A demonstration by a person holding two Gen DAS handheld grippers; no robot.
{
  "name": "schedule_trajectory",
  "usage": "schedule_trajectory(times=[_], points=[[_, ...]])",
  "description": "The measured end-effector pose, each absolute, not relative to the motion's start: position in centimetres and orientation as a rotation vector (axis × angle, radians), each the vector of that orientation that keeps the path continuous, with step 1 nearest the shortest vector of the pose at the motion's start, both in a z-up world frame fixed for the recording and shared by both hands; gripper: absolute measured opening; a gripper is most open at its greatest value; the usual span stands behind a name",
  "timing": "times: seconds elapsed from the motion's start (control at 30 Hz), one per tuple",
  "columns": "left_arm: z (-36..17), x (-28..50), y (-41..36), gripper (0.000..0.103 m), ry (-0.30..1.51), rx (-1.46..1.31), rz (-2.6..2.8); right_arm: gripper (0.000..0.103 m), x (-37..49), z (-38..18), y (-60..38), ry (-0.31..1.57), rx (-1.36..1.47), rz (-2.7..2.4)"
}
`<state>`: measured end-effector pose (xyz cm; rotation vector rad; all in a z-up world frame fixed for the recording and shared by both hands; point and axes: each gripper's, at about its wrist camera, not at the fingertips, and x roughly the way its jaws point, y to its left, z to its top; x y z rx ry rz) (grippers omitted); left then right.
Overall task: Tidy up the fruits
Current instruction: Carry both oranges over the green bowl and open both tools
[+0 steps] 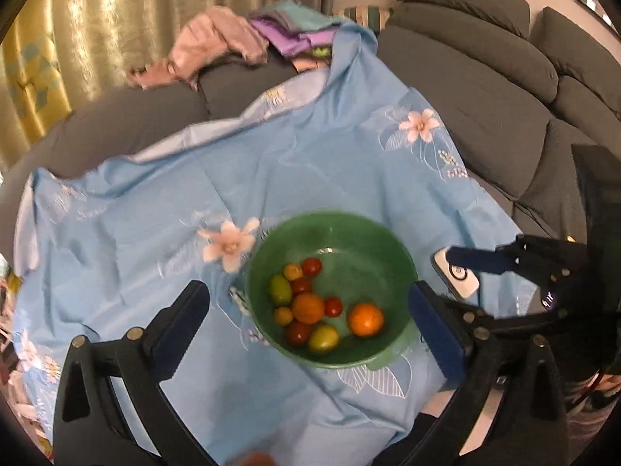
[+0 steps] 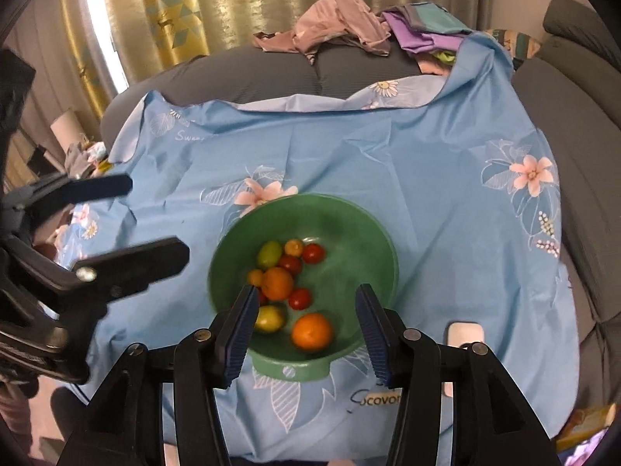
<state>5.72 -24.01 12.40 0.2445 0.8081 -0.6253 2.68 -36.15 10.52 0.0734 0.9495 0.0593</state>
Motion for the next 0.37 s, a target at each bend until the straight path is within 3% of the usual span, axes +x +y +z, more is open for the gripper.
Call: schedule_trajectory(times=[0.37], points=[[14.7, 4.7, -25.0, 0.102, 0.732, 0.295, -0.559, 0.052, 1.8, 10.9, -37.3, 0.96, 0.093, 0.046]])
